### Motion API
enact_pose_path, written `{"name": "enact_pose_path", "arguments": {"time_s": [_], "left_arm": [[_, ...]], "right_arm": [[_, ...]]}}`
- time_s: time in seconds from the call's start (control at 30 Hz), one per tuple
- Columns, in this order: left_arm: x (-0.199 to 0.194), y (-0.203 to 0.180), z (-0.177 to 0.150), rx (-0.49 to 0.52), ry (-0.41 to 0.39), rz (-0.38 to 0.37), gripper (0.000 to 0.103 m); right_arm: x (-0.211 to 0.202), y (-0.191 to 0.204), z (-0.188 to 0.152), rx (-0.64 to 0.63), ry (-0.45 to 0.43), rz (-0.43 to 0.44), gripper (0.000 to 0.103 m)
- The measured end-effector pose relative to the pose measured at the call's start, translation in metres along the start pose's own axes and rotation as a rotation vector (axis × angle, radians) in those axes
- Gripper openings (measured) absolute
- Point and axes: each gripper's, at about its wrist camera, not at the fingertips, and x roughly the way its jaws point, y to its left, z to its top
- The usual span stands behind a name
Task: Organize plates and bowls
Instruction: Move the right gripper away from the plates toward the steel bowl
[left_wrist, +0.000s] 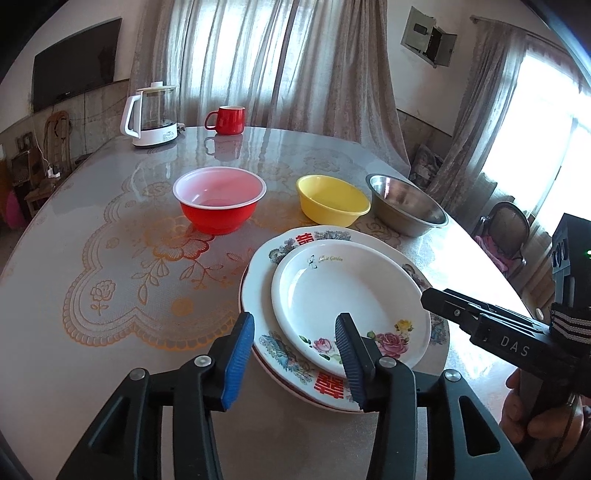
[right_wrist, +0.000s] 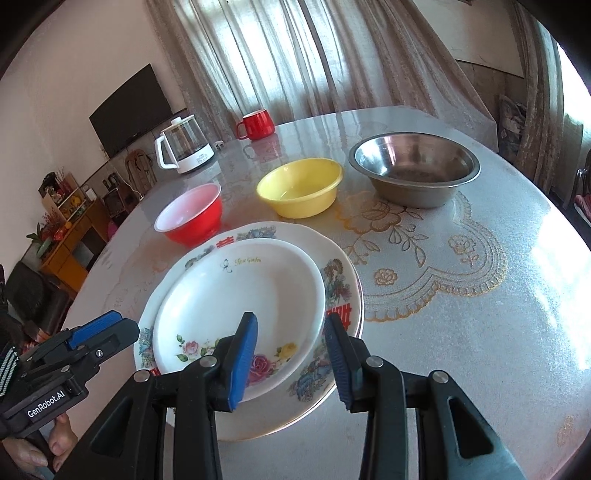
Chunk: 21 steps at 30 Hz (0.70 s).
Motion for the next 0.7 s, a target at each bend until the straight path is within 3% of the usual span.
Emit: {"name": "enact_pose_path", "arguments": {"time_s": [0.13,0.43,0.67,0.7], "left_arm": [[-0.001,-0.005,0.003,0.015,-0.005,-0.003,0.055],[0.003,-0.02,0.01,0.069,-0.001,-0.002,0.057],[0.017,-0.03,0.015,0.083,0.057,-0.047,0.057],[0.018,-0.031,0.016,0.08,0.058,-0.052,0.061]], "right_arm": [[-0.005,-0.007,0.003,0.034,-0.011,0.009,0.041],[-0.005,-0.031,0.005,0.124,-0.004,0.014,0.041],[-0.004,-0.052,0.015,0.175,-0.011,0.004,0.041],[-0.004,-0.055,0.017,0.184,-0.013,0.005,0.041]]}}
